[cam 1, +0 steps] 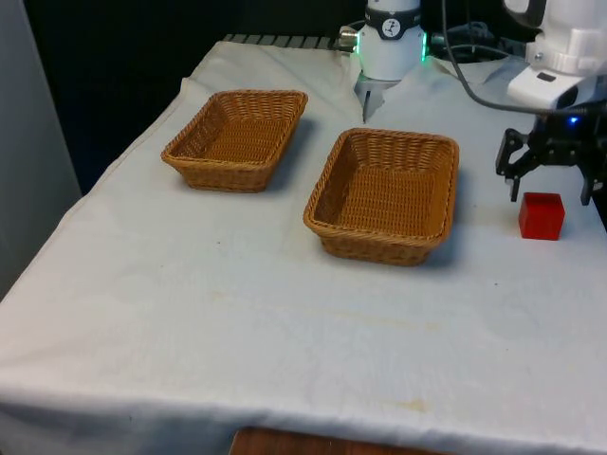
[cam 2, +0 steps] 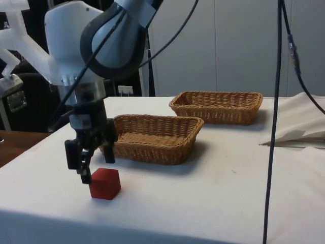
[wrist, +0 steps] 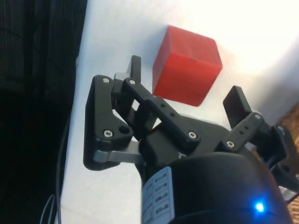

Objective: Pick up the red cube and place it into the right basket.

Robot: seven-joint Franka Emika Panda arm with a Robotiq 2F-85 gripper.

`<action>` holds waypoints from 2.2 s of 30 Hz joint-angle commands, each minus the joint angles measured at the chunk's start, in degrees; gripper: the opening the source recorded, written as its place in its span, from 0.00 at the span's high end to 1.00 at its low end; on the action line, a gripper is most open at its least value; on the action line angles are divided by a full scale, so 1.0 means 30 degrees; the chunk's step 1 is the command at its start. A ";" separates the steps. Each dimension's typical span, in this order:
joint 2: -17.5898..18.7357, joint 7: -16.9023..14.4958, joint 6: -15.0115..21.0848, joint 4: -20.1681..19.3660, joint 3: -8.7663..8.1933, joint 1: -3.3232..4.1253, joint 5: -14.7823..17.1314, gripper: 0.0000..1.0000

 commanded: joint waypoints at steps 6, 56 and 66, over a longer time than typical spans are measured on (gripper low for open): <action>0.0267 0.0401 0.0306 0.0019 0.0095 0.0000 0.0000 0.00; -0.1948 0.1050 0.0745 -0.2578 0.0191 -0.0019 0.0019 0.98; -0.4545 0.0458 0.0764 -0.4851 -0.0172 -0.0115 0.0000 0.98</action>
